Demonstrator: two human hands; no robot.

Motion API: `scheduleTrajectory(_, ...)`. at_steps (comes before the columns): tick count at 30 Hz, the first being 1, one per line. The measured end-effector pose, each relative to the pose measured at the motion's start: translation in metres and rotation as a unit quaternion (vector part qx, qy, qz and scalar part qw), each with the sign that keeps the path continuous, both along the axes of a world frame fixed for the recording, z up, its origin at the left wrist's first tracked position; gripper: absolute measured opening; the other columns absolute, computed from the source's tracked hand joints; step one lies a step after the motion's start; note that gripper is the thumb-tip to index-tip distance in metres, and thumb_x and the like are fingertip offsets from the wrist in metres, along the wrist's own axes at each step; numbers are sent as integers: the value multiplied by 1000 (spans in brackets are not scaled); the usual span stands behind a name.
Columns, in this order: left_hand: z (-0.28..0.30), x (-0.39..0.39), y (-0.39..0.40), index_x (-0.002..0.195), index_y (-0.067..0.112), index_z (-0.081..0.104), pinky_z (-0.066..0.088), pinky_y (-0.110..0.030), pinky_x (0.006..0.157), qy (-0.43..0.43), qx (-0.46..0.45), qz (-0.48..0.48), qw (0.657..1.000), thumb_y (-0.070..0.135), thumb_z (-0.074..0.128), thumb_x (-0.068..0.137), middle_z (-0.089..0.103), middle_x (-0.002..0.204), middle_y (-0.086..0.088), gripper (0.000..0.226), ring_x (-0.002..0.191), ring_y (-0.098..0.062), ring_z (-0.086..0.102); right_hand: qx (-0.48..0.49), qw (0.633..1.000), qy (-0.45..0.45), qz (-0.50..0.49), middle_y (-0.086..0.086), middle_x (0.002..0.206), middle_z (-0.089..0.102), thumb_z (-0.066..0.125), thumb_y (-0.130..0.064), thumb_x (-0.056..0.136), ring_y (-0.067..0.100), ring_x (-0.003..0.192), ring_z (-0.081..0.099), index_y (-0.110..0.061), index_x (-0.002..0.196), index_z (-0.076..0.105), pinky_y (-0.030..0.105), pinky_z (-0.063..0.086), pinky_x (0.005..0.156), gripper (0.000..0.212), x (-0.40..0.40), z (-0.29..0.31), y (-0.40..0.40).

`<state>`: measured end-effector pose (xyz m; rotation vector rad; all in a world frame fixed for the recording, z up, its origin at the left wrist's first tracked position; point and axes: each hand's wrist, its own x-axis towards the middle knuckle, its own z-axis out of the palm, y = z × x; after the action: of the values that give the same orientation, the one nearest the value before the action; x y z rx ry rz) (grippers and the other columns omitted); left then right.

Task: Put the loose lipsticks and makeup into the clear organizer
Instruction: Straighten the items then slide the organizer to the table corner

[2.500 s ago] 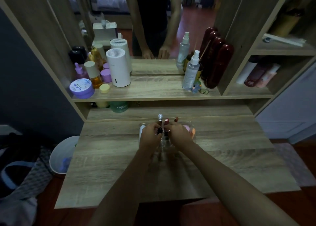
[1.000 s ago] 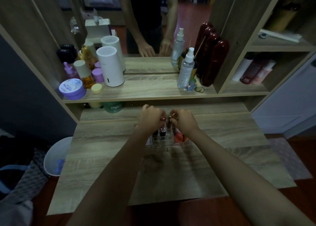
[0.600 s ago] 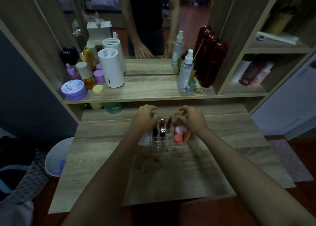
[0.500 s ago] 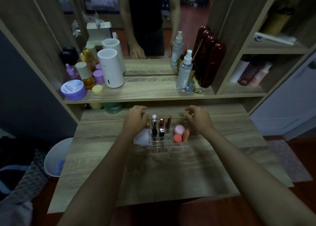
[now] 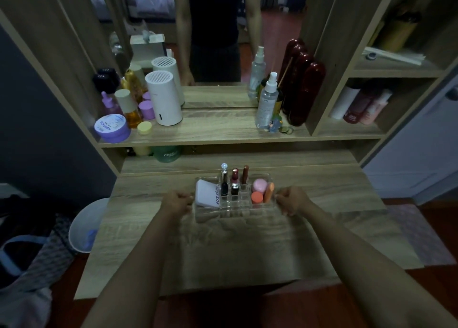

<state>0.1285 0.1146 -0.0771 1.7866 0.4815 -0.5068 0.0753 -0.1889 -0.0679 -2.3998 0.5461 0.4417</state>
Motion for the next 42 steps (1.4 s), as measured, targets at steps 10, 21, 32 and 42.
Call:
scheduleTrajectory(10, -8, -10, -1, 100, -14, 66, 53, -31, 61, -41, 65, -53, 996, -8, 66, 80, 57, 64, -10, 21, 60, -23, 54, 7, 1000, -25, -17, 10, 46, 57, 59, -13, 92, 1, 25, 44, -14, 44, 56, 14, 39, 40, 48, -1, -8, 8)
scheduleTrajectory(21, -18, -6, -10, 51, 9, 55, 44, -37, 66, -63, 104, -22, 992, -12, 61, 77, 49, 48, -10, 34, 52, -14, 47, -26, 999, -39, 5, 28, 82, 75, 58, -21, 91, 26, 66, 66, -3, 64, 70, 25, 43, 62, 35, 1, 1, 14)
scheduleTrajectory(32, -24, -6, -49, 48, 3, 56, 42, -34, 59, -85, 147, -44, 985, -5, 64, 72, 49, 51, -10, 26, 58, -18, 49, -17, 998, -45, -33, 26, 90, 75, 53, -7, 92, 34, 89, 72, 6, 92, 73, 34, 56, 77, 24, -5, 4, -22)
scheduleTrajectory(42, -16, -10, -128, 76, 1, 70, 58, -51, 77, -85, 129, -68, 986, -3, 65, 79, 67, 76, -22, 6, 70, -25, 62, -45, 996, -39, -68, 21, 89, 75, 62, -9, 88, 30, 89, 72, 1, 85, 74, 36, 55, 82, 15, -17, 8, -91)
